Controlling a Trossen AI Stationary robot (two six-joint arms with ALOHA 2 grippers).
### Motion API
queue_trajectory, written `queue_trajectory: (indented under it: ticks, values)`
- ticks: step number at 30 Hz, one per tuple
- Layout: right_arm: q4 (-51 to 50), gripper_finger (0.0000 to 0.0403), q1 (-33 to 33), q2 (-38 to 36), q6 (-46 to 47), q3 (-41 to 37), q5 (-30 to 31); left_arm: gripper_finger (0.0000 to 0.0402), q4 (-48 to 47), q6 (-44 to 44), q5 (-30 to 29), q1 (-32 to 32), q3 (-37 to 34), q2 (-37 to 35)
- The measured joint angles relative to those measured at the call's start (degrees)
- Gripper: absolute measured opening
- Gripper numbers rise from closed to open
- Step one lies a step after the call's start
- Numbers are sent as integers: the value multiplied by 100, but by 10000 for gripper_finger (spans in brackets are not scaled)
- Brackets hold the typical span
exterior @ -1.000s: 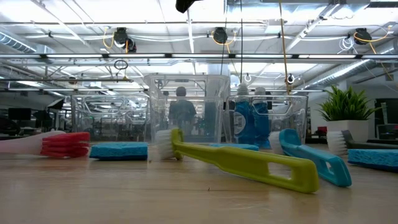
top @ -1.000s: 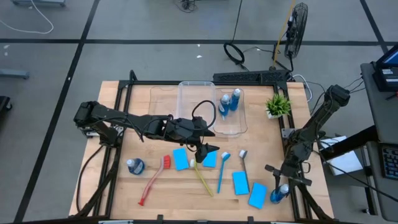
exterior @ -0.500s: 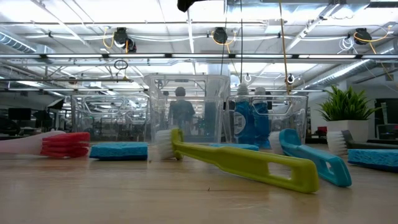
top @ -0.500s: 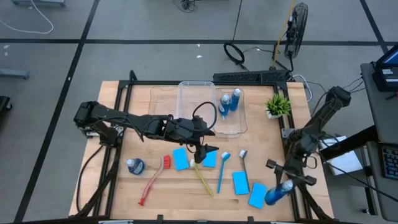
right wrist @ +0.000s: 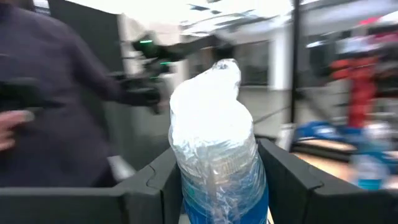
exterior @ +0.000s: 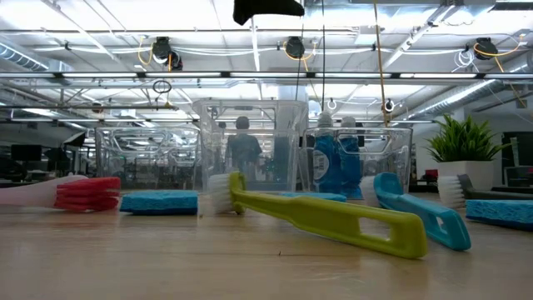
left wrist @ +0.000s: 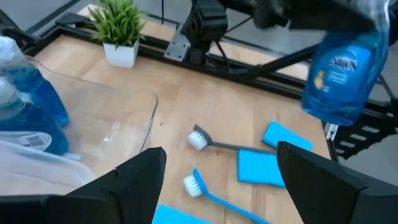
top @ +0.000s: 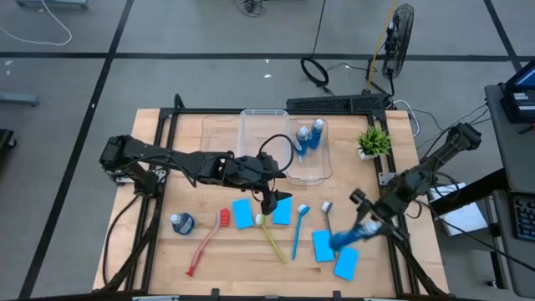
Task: Pick & Place Kitchen Sink Supplies
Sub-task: Put the blue dishwashing liquid into the right transparent bin
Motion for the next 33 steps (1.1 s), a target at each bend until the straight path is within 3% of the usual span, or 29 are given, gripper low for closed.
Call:
queue_trajectory:
  ticks: [13, 21, 33]
  values:
    - [-66, 161, -197, -21, -1624, 452, 3069, 306, -362, 355, 35, 74, 4, -179]
    - [-1188, 161, -197, 83, -1657, 1117, 5042, 306, -772, 622, -4, 207, 9, -467]
    - [-728, 161, -237, 948, -1136, 1782, 7634, 306, -1163, 1075, -8, 424, -4, -813]
